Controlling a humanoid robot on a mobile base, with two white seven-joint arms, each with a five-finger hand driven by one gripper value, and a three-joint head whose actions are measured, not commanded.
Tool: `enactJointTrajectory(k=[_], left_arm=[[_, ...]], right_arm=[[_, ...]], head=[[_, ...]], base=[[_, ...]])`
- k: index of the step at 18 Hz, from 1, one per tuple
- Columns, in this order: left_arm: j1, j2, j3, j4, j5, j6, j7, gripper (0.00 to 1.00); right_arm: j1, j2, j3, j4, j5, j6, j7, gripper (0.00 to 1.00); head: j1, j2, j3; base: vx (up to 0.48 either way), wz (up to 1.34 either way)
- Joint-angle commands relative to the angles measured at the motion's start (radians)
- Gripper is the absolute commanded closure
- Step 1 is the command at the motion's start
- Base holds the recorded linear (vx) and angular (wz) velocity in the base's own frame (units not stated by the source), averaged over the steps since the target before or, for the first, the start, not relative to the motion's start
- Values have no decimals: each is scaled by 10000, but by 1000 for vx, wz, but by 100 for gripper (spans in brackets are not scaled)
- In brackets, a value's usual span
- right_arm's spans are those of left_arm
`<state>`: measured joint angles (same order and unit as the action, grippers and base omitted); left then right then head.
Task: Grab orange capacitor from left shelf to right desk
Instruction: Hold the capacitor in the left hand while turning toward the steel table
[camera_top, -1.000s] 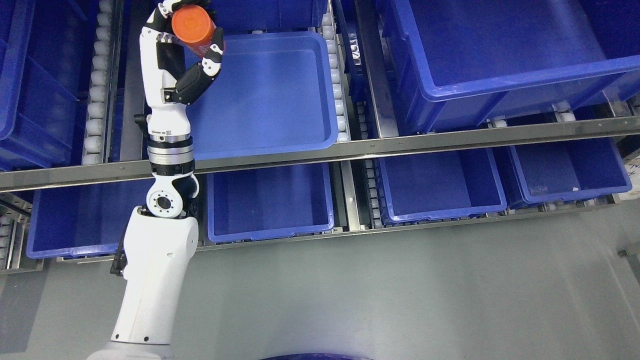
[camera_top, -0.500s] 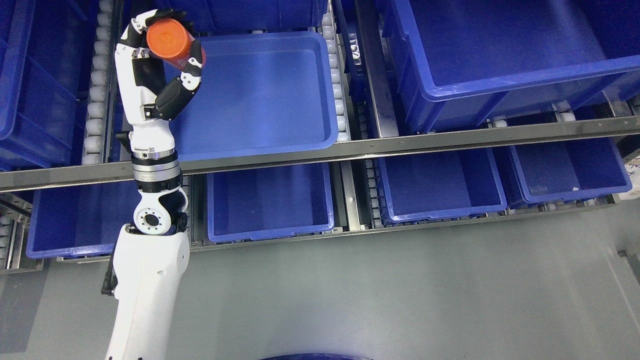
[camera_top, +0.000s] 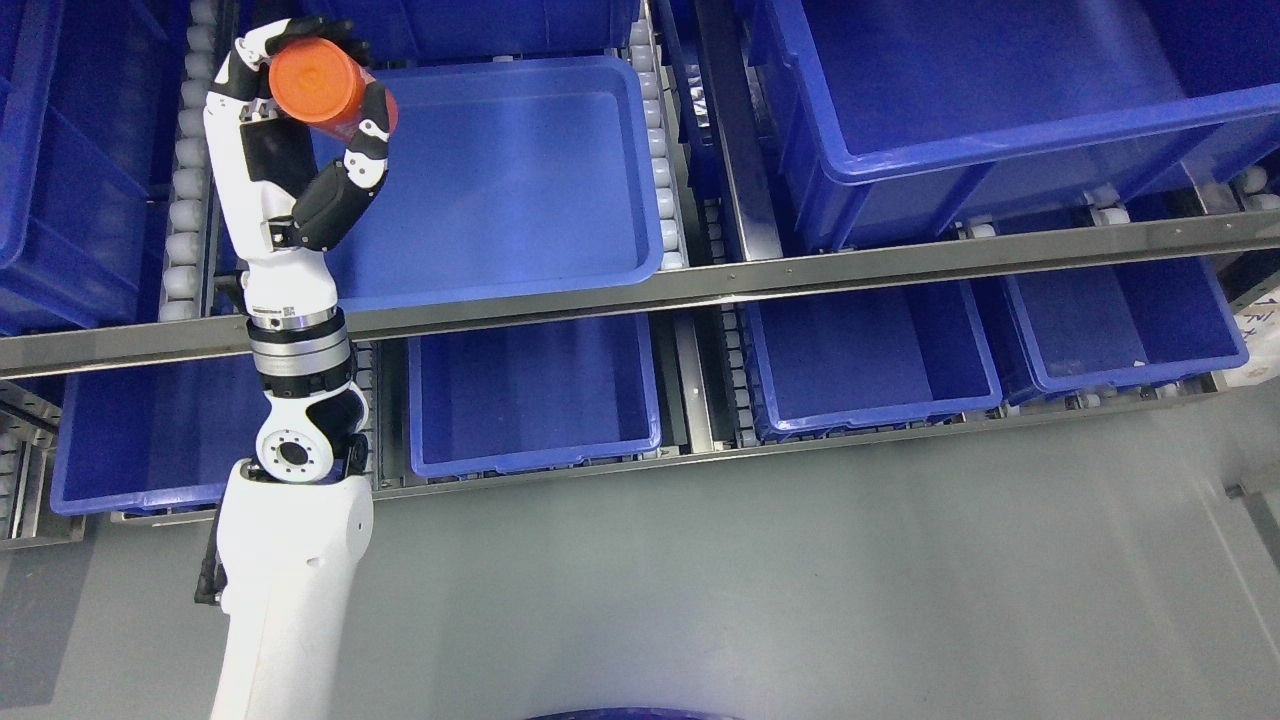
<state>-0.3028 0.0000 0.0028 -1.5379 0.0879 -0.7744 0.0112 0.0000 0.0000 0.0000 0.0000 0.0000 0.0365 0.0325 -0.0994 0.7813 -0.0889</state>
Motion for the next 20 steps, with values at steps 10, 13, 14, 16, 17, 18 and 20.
enactJointTrajectory(k=[10, 13, 14, 16, 17, 18, 20], left_arm=[[650, 174, 279, -1127, 10, -110, -5, 98], [681, 174, 279, -1111, 10, -110, -5, 98], [696, 174, 234, -1111, 10, -110, -5, 98], [757, 174, -11, -1111, 10, -110, -5, 97], [803, 174, -73, -1111, 10, -110, -5, 97], [864, 174, -119, -1111, 10, -110, -5, 97], [1063, 174, -211, -1111, 10, -110, -5, 97]], right_arm=[[-15, -175, -108, -337, 46, 49, -2, 0], [-15, -175, -108, -337, 46, 49, -2, 0], [-15, -175, -108, -337, 46, 49, -2, 0], [-15, -175, -108, -337, 46, 49, -18, 0], [-15, -175, -108, -337, 46, 49, -3, 0], [-15, -175, -108, -337, 46, 49, -2, 0], [-15, -175, -108, -337, 46, 49, -2, 0]], head=[[0, 0, 0], [0, 0, 0], [0, 0, 0], [0, 0, 0], [0, 0, 0], [0, 0, 0], [0, 4, 0]], base=[[-124, -159], [-103, -839], [-101, -931], [-93, -1021], [-101, -1126], [-72, -1037], [-41, -1056]])
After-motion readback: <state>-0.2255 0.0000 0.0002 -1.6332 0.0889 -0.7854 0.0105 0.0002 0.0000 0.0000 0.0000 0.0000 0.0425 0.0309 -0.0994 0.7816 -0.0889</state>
